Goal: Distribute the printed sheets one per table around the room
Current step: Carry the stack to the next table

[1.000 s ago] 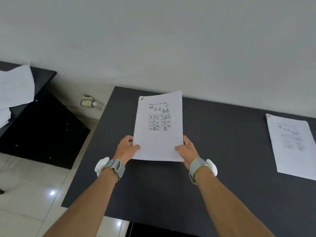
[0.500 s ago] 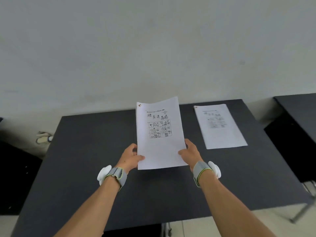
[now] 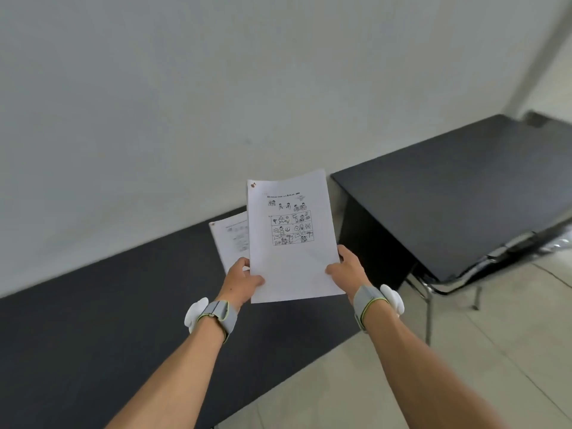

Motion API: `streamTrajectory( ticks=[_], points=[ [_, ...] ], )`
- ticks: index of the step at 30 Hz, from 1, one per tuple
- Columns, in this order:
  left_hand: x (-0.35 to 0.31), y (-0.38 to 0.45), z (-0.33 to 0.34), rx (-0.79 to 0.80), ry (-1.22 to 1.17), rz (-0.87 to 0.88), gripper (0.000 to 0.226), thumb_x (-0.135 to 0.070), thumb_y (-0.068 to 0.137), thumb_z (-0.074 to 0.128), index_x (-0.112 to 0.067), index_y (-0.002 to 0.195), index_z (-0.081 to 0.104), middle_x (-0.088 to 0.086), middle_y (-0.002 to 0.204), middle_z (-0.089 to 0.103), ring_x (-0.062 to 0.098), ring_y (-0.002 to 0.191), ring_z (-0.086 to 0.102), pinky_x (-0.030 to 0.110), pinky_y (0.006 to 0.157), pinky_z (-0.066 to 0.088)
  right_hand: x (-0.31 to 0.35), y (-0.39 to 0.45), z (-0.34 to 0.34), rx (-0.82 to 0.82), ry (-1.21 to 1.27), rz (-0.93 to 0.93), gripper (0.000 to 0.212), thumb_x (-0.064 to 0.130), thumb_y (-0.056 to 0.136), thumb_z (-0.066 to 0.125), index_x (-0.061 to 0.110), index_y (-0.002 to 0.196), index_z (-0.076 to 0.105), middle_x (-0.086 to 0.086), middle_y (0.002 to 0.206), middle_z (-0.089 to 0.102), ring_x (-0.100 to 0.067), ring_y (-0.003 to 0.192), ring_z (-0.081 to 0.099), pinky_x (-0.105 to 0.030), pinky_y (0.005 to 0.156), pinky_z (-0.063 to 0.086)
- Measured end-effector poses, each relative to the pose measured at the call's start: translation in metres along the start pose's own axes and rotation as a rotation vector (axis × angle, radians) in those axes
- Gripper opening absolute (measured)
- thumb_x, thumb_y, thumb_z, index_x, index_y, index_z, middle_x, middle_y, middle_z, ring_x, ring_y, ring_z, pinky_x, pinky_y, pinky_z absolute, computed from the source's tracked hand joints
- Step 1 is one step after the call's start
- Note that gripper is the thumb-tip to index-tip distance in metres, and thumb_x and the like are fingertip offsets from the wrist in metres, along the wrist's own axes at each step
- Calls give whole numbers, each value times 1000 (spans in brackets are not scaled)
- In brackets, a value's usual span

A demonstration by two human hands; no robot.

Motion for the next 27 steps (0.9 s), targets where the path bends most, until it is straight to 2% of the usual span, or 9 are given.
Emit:
streamTrajectory(
  ticks=[5,9,14,18,21,23,27],
  points=[
    [-50,17,98,110,43,49,32,3,84,64,-7,112,54,13,104,73,33,97,71,49,93,57,-26,6,-100,-125,80,28,43,3,89,51,30,123,56,0,108,71,-23,97,68,-35,78,54],
    [-84,34,180,207,99,99,31,2,83,66,-9,110,56,10,105,72,30,99,70,50,93,57,-51,20,-177,-239,121,44,37,4,88,51,30,113,58,0,105,70,-28,102,66,-34,79,51],
    [-122,62,260,314,95,82,38,1,79,64,-8,115,60,13,113,69,34,105,67,54,96,55,-73,48,-252,-307,141,64,36,4,83,55,30,106,62,2,103,71,-27,99,67,-42,92,54],
    [-155,91,325,427,116,72,32,1,79,64,-14,107,60,10,111,70,31,102,68,53,92,58,-82,83,-312,-342,149,94,37,4,83,58,31,108,63,2,102,71,-23,93,68,-33,77,53],
    [-182,113,366,511,116,62,40,0,80,63,-13,117,59,8,113,70,30,103,68,50,89,60,-80,108,-351,-364,150,96,35,4,83,58,33,103,62,6,99,71,-13,86,66,-24,63,46],
    [-203,130,401,527,107,45,44,1,80,64,-12,122,58,8,116,70,30,106,68,49,89,60,-78,129,-386,-368,138,107,36,4,83,57,33,104,62,9,98,70,-14,87,67,-26,67,49],
    [-243,158,475,561,82,42,44,3,79,65,-13,120,61,8,116,71,30,106,69,50,91,59,-83,170,-459,-391,160,129,35,3,85,57,28,109,62,3,101,72,-23,93,69,-40,86,57]
  ],
)
Point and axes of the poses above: each hand's wrist, its own y-axis towards the middle knuckle, its own z-axis out of the palm, x = y × z, the point moved 2 cm from there along y, towards the middle knuckle
